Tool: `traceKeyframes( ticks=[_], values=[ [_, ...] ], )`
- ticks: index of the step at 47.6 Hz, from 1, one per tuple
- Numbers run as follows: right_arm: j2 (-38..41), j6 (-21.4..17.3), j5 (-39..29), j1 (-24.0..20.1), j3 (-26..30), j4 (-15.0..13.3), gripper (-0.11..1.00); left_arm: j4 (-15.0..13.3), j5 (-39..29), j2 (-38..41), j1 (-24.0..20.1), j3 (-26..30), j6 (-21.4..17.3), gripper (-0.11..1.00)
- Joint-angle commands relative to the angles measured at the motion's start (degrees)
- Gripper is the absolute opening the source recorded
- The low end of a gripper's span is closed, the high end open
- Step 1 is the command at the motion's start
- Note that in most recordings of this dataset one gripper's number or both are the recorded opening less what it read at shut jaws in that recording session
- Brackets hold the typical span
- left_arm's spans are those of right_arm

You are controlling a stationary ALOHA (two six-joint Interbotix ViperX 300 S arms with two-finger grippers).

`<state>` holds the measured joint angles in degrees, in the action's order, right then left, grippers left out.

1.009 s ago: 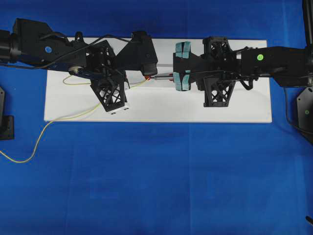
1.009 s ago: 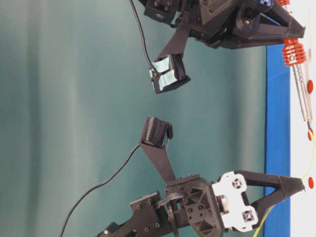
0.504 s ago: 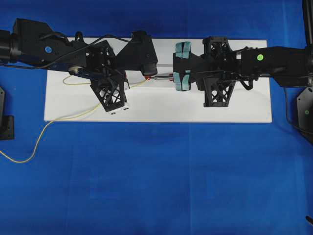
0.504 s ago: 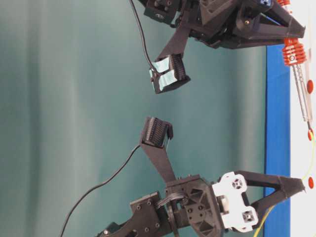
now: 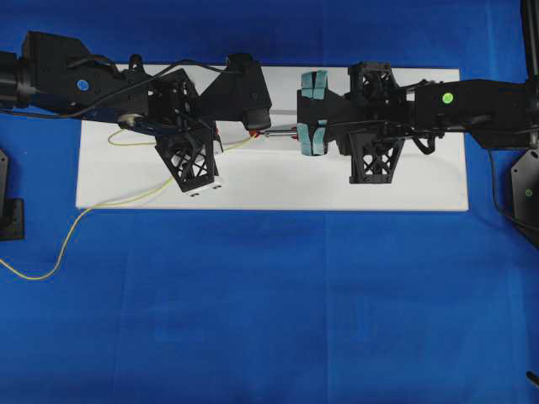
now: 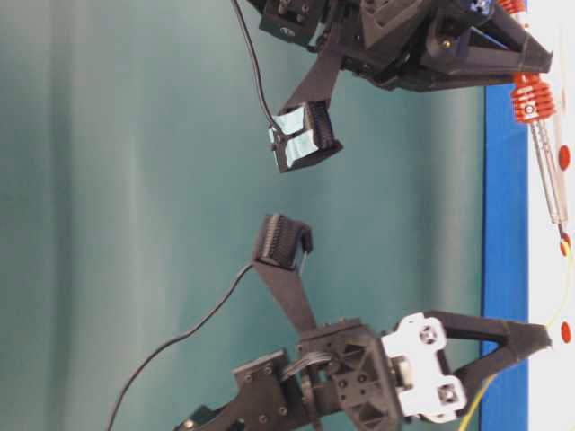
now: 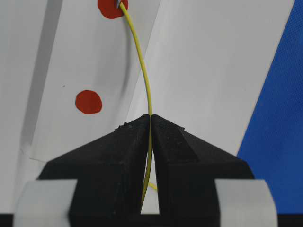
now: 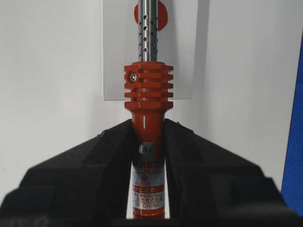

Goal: Touch the tip of the soldering iron to the tip of the solder at the mark.

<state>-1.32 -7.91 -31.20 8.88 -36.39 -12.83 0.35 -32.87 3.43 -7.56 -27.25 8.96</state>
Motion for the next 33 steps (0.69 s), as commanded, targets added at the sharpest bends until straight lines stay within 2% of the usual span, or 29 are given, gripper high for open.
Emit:
traceKeyframes(
  ticks=[1,20,33],
  values=[
    [-0.53,-0.09,0.18,-0.09,1.41,-0.09,0.06,0.09,0.26,-3.78,0.00,0.88,0.00,0.01],
    [-0.53,0.00,0.18,0.09,1.32,-0.26,0.06,0.09,-2.90,-15.73,1.05,-4.39,1.05,0.01],
    [-0.53,0.00,0.18,0.09,1.32,-0.18,0.06,0.09,-2.20,-22.32,1.14,-9.05,4.22,0.01]
  ],
)
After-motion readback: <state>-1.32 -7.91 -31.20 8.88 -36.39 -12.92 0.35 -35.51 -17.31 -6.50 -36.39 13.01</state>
